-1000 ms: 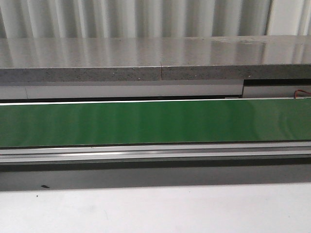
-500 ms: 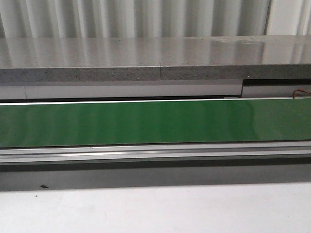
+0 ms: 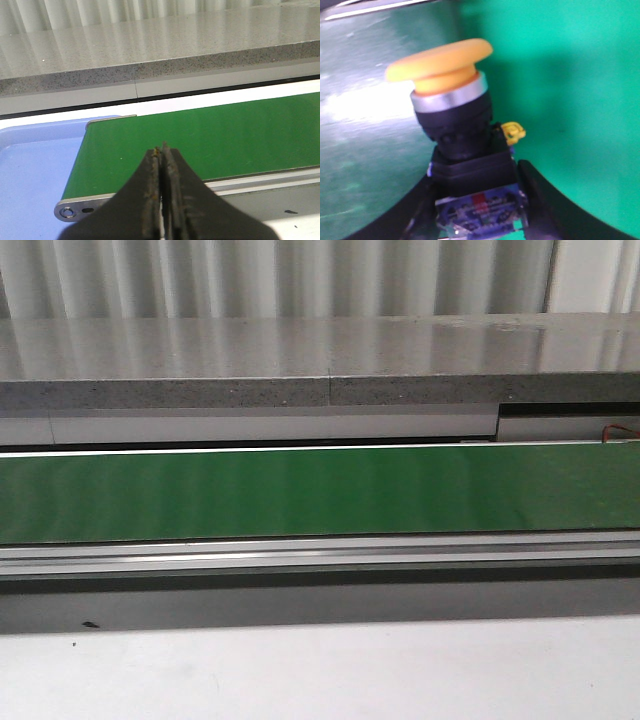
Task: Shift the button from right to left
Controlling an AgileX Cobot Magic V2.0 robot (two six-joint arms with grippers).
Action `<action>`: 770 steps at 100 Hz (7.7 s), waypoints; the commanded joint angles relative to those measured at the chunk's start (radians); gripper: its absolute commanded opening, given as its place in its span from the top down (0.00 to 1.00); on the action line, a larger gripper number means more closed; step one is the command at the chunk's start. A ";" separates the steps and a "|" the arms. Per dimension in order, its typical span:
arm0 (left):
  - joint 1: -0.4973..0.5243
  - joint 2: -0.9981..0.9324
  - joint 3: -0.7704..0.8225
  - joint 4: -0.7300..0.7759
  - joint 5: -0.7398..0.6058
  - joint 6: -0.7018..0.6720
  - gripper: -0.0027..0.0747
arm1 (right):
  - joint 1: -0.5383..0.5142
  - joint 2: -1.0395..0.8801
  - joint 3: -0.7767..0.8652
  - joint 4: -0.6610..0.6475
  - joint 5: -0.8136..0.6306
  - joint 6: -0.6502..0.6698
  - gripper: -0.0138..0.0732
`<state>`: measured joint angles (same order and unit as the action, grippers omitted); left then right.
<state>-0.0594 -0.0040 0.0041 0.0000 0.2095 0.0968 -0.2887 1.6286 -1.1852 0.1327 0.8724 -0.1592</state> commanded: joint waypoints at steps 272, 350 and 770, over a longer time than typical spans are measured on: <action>-0.007 -0.032 0.038 -0.009 -0.078 -0.004 0.99 | 0.366 -1.384 0.846 0.104 -0.562 -0.062 0.91; -0.007 0.145 -0.338 -0.018 0.094 -0.020 0.99 | 0.366 -1.384 0.849 0.104 -0.579 -0.062 0.91; -0.177 1.634 -1.520 0.112 1.048 -0.205 0.86 | 0.366 -1.384 0.849 0.104 -0.578 -0.062 0.91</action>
<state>-0.2877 1.6822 -1.4854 0.1029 1.2278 -0.1794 0.0758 0.2355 -0.3096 0.2246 0.3739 -0.2133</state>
